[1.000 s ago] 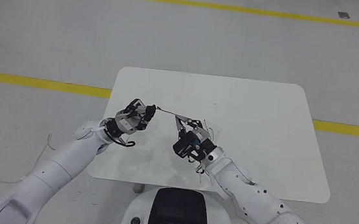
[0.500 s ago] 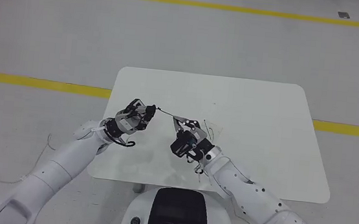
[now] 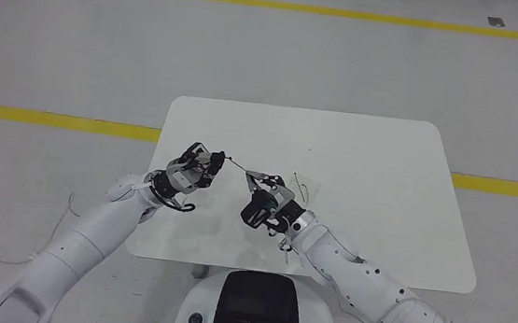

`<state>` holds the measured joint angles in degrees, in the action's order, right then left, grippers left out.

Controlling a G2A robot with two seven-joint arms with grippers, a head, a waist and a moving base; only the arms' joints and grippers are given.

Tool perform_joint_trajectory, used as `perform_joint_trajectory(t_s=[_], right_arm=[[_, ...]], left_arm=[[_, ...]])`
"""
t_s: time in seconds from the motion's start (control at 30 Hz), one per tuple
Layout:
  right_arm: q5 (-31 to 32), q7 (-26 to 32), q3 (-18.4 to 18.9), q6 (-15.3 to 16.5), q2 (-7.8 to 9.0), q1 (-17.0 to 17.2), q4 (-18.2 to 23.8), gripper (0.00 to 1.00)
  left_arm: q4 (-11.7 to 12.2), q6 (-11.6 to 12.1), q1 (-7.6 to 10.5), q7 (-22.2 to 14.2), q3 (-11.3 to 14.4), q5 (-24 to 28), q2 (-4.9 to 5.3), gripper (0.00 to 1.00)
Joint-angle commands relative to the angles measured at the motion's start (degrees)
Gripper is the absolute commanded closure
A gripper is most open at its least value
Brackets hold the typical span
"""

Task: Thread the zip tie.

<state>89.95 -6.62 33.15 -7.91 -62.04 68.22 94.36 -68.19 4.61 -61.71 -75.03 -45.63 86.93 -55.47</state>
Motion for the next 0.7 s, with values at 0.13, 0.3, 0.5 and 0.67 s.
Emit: perform_joint_trajectory(t_s=[0.13, 0.3, 0.5, 0.67], right_arm=[[0.00, 1.22, -2.30, -0.48, 0.53, -1.77, -0.19, 1.00], [0.00, 1.72, -3.53, -0.84, 0.83, -2.68, -0.27, 1.00], [0.00, 1.49, -4.59, -1.00, 1.12, -3.35, -0.38, 1.00], [0.00, 1.84, -5.39, -0.72, 1.27, -4.03, -0.59, 1.00]], left_arm=[[0.00, 0.00, 0.00, 0.00, 0.00, 0.00, 0.00, 1.00], [0.00, 0.00, 0.00, 0.00, 0.00, 0.00, 0.00, 1.00], [0.00, 0.00, 0.00, 0.00, 0.00, 0.00, 0.00, 1.00], [0.00, 0.00, 0.00, 0.00, 0.00, 0.00, 0.00, 1.00]])
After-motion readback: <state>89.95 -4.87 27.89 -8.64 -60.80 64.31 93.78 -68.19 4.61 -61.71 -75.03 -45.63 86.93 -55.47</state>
